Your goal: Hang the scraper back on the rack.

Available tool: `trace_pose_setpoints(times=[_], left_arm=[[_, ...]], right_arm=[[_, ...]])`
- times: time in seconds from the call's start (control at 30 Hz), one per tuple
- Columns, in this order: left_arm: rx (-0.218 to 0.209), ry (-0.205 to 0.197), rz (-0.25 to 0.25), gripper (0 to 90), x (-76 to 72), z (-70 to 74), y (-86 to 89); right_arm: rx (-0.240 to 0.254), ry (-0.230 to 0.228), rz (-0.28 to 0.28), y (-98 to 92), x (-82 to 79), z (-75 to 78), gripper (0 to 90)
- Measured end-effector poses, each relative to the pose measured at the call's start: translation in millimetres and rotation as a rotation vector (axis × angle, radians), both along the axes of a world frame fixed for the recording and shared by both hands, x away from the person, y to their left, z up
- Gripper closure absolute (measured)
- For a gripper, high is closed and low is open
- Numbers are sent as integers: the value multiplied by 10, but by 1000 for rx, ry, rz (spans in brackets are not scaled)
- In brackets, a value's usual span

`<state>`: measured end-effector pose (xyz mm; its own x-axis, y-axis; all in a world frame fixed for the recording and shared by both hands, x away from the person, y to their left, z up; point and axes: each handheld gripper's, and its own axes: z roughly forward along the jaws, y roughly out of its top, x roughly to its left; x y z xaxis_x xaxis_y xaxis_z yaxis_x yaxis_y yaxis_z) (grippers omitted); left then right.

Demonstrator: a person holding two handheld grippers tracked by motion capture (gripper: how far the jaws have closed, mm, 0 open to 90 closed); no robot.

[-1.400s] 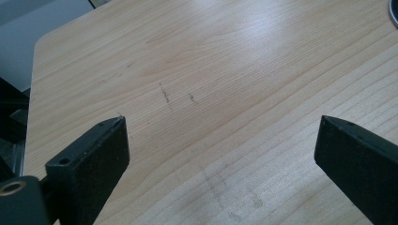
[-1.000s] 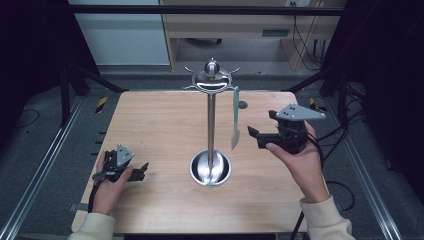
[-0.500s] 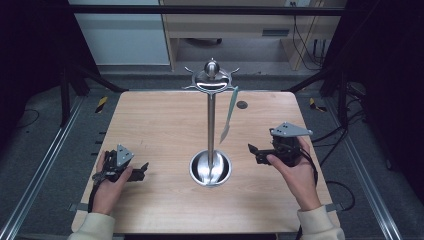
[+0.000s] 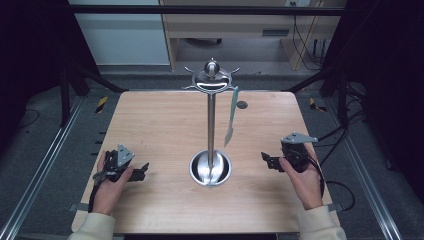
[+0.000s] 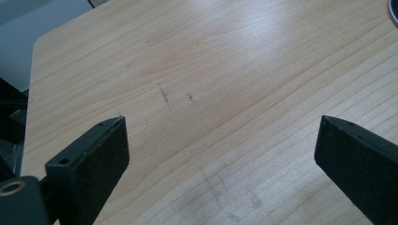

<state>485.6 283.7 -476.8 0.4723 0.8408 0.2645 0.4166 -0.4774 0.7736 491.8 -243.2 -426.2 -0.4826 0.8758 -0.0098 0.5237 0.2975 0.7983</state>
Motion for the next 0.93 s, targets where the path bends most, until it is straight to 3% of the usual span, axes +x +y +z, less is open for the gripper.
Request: trace_pose_setpoints(times=[0.17,0.27,0.37,0.53,0.93], left_arm=[[1,3,-2,32,1,-2,-3],[1,4,-3,32,2,-6,-6],[1,4,-3,32,3,-5,-9],[2,5,-2,32,4,-4,-11],[3,16,-5,32,9,-9,-17]], right_arm=[[-3,-9,-19,-104,16,-113,145],[22,-16,-33,-159,23,-200,144],[3,-50,-48,-202,37,-300,144],[-24,-49,-69,-218,63,-440,148],[-38,-44,-109,-265,66,-495,147]])
